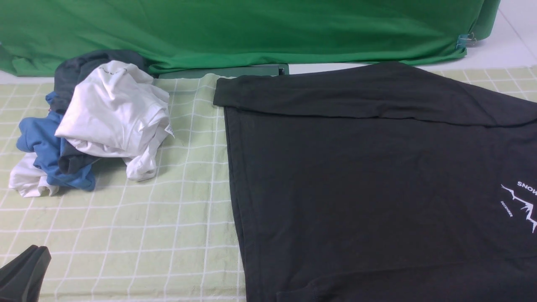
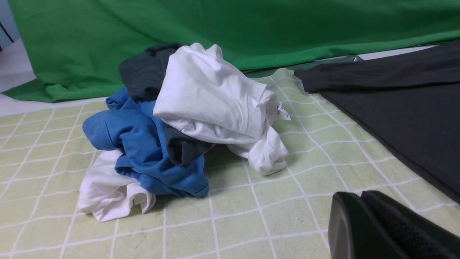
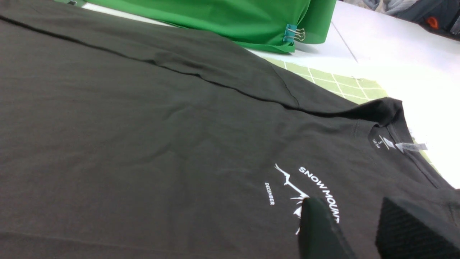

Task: Fold a long-sleeved shirt over a green coffee tablecloth.
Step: 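Grasp the left edge of the dark T-shirt lying flat on the table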

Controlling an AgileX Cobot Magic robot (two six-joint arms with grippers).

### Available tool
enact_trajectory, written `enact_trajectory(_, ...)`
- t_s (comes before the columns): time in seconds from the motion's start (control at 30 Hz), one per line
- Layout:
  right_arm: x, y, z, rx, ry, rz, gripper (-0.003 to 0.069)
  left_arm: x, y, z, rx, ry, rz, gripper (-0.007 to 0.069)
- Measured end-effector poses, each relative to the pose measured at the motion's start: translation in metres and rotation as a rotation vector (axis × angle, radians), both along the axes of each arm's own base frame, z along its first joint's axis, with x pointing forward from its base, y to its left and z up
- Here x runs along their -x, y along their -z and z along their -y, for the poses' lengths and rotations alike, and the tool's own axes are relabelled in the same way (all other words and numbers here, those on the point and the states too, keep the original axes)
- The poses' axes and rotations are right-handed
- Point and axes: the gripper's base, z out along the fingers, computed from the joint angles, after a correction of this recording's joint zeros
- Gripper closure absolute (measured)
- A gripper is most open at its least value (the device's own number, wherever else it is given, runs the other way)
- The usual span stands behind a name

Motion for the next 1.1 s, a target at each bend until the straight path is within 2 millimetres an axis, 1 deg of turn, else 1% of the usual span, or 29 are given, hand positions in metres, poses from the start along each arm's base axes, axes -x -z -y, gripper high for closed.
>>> enact_trajectory(0.6, 0.0, 0.0, 0.0, 0.0, 0.0, 0.0, 0.0414, 0.0, 0.0, -0.001, -0.081, 0.001, 0.005, 0.0607)
enact_trajectory(0.63, 0.0, 0.0, 0.0, 0.0, 0.0, 0.0, 0.0414, 0.0, 0.0, -0.001, -0.076, 0.002, 0.006, 0.0607)
enact_trajectory(0.73, 0.0, 0.0, 0.0, 0.0, 0.0, 0.0, 0.0414, 0.0, -0.001, 0.001, 0.025, 0.005, 0.014, 0.0607)
enact_trajectory(0.87, -0.001, -0.003, -0.001, -0.001, -0.006, 0.039, 0.0414, 0.0, -0.009, 0.006, 0.629, 0.008, 0.037, 0.0607)
enact_trajectory(0.9, -0.001, -0.006, -0.001, -0.03, -0.009, 0.071, 0.0414, 0.0, -0.011, 0.007, 0.793, 0.006, 0.038, 0.0607)
enact_trajectory(0.93, -0.002, -0.011, -0.003, -0.143, -0.008, 0.125, 0.0414, 0.0, -0.013, 0.008, 1.0, 0.003, 0.03, 0.0607)
enact_trajectory(0.97, -0.002, -0.015, -0.004, -0.278, -0.004, 0.164, 0.0414, 0.0, -0.013, 0.008, 1.106, 0.002, 0.025, 0.0607)
enact_trajectory(1.03, -0.002, -0.022, -0.005, -0.525, 0.003, 0.227, 0.0414, 0.0, -0.014, 0.008, 1.222, 0.001, 0.017, 0.0607)
enact_trajectory(1.07, -0.002, -0.023, -0.005, -0.598, 0.005, 0.241, 0.0414, 0.0, -0.015, 0.008, 1.242, 0.0, 0.018, 0.0607)
enact_trajectory(1.1, -0.002, -0.027, -0.004, -0.71, 0.004, 0.273, 0.0414, 0.0, -0.015, 0.008, 1.251, -0.003, 0.024, 0.0607)
